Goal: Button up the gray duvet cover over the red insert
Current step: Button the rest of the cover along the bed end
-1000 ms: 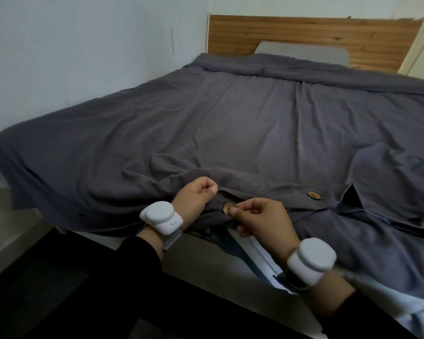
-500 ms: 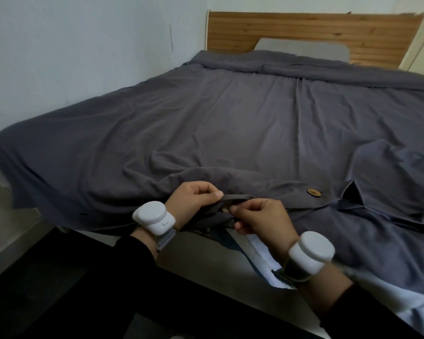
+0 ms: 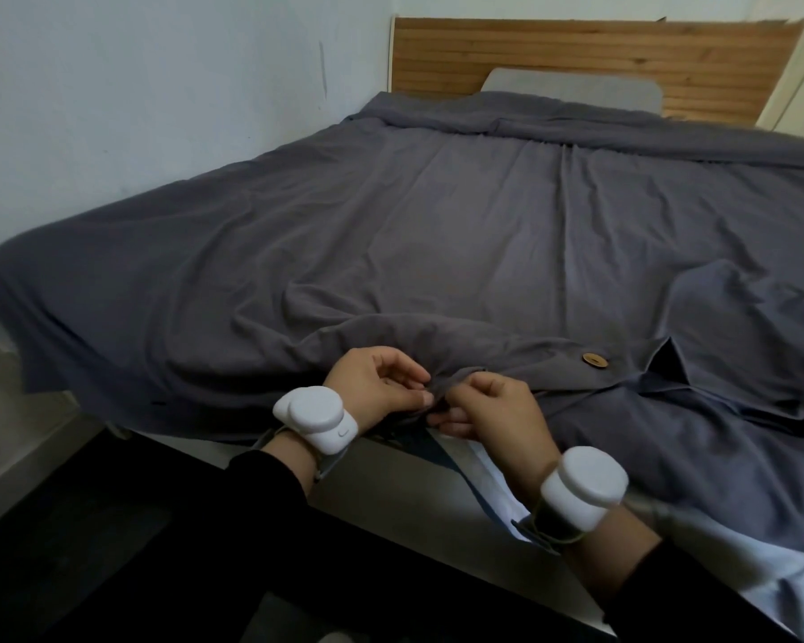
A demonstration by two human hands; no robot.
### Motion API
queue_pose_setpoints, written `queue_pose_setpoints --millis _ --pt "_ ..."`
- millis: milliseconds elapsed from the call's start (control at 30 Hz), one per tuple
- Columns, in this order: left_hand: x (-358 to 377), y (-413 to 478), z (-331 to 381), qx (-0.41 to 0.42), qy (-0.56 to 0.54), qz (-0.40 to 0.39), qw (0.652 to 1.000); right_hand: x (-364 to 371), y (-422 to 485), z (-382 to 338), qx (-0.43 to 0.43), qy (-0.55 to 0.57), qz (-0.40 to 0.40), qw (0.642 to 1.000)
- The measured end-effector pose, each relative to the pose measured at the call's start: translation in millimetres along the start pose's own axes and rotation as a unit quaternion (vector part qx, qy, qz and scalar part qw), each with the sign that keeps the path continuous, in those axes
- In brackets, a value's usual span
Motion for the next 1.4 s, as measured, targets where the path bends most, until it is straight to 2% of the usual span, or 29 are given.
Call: queue_pose_setpoints --millis 67,233,600,767,867,1000,1200,1333,1400 --pt "3.2 -0.7 4.1 0.011 0.025 -0.014 1.000 -3.5 -0.8 -1.1 -0.004 0.002 0.026 1.000" --pt "2.1 -2.3 5.5 0.006 0.056 -0.011 0.998 -9.4 -0.6 -5.8 -0.051 -0.078 0.085 0.992" --pt "-6.1 1.1 10.6 0.033 0.162 0.010 0.986 -4.3 3.5 -2.7 -0.050 -0.100 0.037 0.993" --pt "-7.2 1.2 3.9 0.023 0.157 0.030 0.987 -7.9 2.5 -4.1 -0.085 -0.245 0.092 0.961" --pt "-6.0 0.7 -3.9 0.007 0.129 0.034 0.991 -4.7 -0.4 -8.6 -0.109 -0.286 0.104 0.946" --pt "3.5 0.2 -11.8 -0.022 0.030 0.034 0.999 -1.2 -3.3 -13.9 -0.132 -0.316 0.113 0.933" --pt "6.8 2.5 -20.8 -0.067 -0.052 0.031 0.996 -6.5 -0.1 -15.1 -0.130 -0.288 0.126 0.940" --pt "-9.9 5.2 -11.4 -0.029 0.043 0.025 0.998 -12.2 8.9 -8.7 -0.098 -0.202 0.113 0.968" --pt "-33.3 2.0 -8.7 -0.031 0.045 0.052 0.997 -13.2 12.5 -8.0 -0.072 -0.130 0.084 0.985"
Point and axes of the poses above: each hand's wrist, its own y-axis towards the middle knuckle, its own x-axis out of the palm, z = x × y, the point moved 10 cm from there along y, towards the middle knuckle, and after that the axes turned 13 degrees about x, right-handed, at the moved point
